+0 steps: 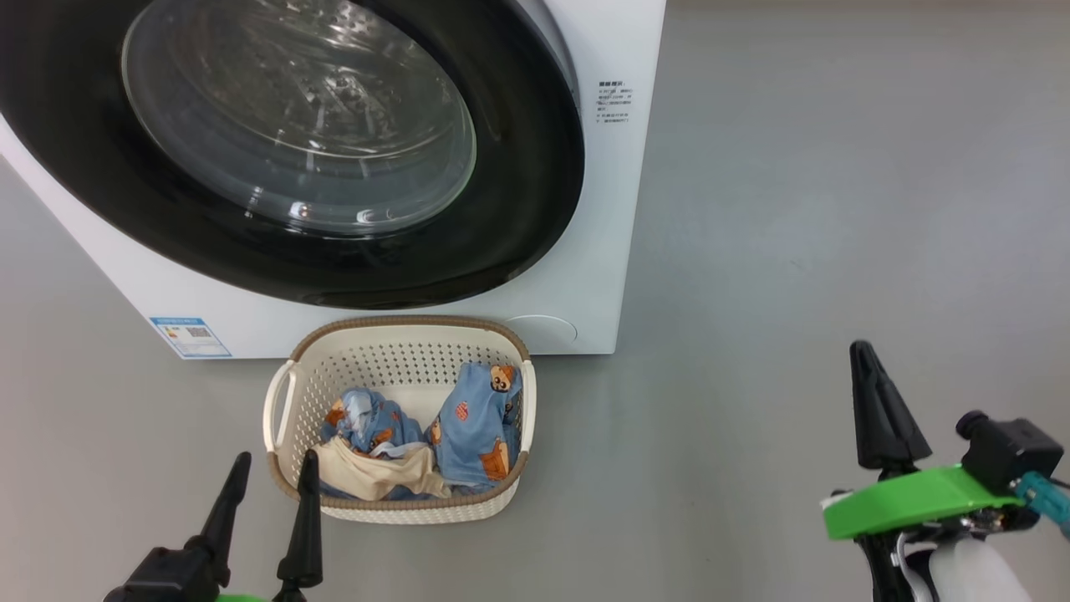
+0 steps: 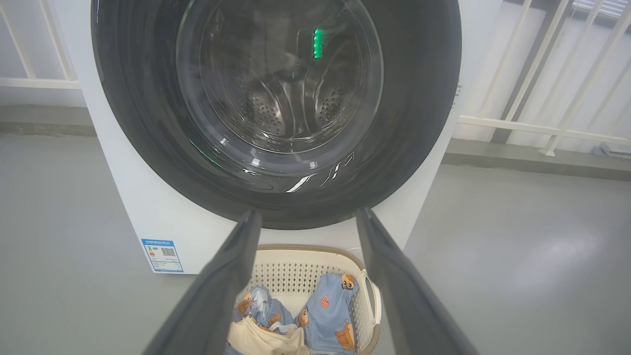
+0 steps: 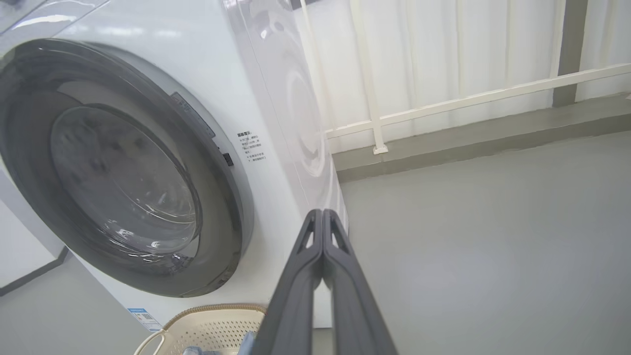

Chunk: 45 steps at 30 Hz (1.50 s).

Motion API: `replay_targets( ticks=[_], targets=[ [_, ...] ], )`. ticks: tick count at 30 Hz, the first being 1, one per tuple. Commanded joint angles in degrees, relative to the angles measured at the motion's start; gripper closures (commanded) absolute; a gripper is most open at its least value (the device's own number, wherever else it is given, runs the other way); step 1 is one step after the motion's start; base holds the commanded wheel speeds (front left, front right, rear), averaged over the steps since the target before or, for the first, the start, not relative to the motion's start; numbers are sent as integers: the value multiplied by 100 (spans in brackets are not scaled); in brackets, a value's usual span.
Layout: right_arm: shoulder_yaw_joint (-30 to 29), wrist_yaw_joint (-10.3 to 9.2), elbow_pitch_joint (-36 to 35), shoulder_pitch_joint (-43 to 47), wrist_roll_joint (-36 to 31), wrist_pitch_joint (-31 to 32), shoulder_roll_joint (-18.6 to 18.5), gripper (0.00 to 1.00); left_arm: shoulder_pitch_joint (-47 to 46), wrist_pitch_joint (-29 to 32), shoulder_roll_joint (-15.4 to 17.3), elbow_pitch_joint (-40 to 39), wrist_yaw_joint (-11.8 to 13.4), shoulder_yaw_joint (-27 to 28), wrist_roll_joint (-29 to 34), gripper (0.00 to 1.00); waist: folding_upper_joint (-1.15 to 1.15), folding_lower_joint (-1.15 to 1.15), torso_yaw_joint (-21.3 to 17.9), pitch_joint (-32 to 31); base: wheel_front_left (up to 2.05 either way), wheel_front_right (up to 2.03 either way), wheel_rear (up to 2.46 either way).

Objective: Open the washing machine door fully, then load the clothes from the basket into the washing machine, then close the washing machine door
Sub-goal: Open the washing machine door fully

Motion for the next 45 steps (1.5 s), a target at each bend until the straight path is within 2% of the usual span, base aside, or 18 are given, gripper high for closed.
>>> replay_targets(
  ticks=[1,10,19,22,27,34,38,45],
  targets=[
    [143,32,-104,-335,212,-69,-41,100,-214,-41,26,-98,3,165,-55,0,-1,0,6,23,0,0,0],
    [217,32,-128,-1272,946,-69,-40,100,-324,-41,19,-131,3,175,-80,0,-1,0,15,220,0,0,0],
    [211,32,-8,-2486,2323,-69,-42,100,-605,-41,3,-159,3,95,-129,0,-1,0,156,599,0,0,0],
    [365,32,10,-2860,2561,-69,-230,100,-691,-41,-2,-160,3,69,-153,0,-1,0,223,717,0,0,0],
    [733,32,164,-3326,3613,-69,-471,100,-816,-41,-16,-155,3,25,-180,0,-1,0,333,904,0,0,0],
    [1743,32,636,-3937,5099,-30,-1123,100,-999,-41,-25,-173,3,-49,-219,0,-1,0,502,1171,0,0,0],
    [2226,32,751,-4266,5858,329,-1456,100,-1077,-41,-27,-154,3,-87,-250,0,-1,0,591,1311,0,0,0],
    [2631,32,532,-4881,6788,1248,-1870,100,-1223,-41,-57,-164,3,-155,-295,0,-1,0,709,1675,0,0,0]
  ],
)
